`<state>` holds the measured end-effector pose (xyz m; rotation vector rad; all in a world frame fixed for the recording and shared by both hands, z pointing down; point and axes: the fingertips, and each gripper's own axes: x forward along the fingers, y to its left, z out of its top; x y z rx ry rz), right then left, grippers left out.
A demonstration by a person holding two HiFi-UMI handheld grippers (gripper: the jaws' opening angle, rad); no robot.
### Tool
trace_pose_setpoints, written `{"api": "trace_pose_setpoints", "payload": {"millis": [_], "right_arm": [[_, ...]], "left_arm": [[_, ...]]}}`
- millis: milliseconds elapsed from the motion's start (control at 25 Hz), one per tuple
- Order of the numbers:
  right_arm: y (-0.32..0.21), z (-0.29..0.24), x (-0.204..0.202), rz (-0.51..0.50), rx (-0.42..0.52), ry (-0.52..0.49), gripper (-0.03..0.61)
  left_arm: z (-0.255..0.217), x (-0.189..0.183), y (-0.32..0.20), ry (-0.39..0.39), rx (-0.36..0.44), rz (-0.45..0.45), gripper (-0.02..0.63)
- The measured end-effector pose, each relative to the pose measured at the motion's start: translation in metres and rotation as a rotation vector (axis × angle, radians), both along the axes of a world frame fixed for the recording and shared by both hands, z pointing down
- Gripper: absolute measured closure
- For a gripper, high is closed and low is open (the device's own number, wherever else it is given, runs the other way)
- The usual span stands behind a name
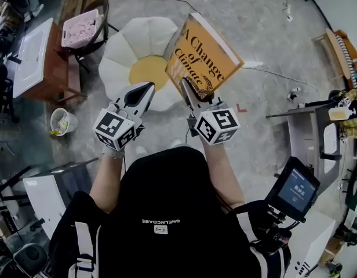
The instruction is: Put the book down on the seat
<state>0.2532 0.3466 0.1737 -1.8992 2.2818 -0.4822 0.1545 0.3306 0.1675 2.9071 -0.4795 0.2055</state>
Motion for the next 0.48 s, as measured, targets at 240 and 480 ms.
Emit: {"api": "trace_pose_setpoints", "payload": {"millis": [240, 480], "right_arm": [[-0.003, 0.012, 0.02, 0.002, 0.004, -0.035, 0.42], [-0.019, 0.024, 0.025, 0.004, -0.023, -0.052, 0.42]], "left_arm": [[0.009, 0.011, -0.004, -0.028, 0.004, -0.045, 0.6], [0.017, 0.004, -0.024, -0.037, -0.017, -0.08, 0.6]]}}
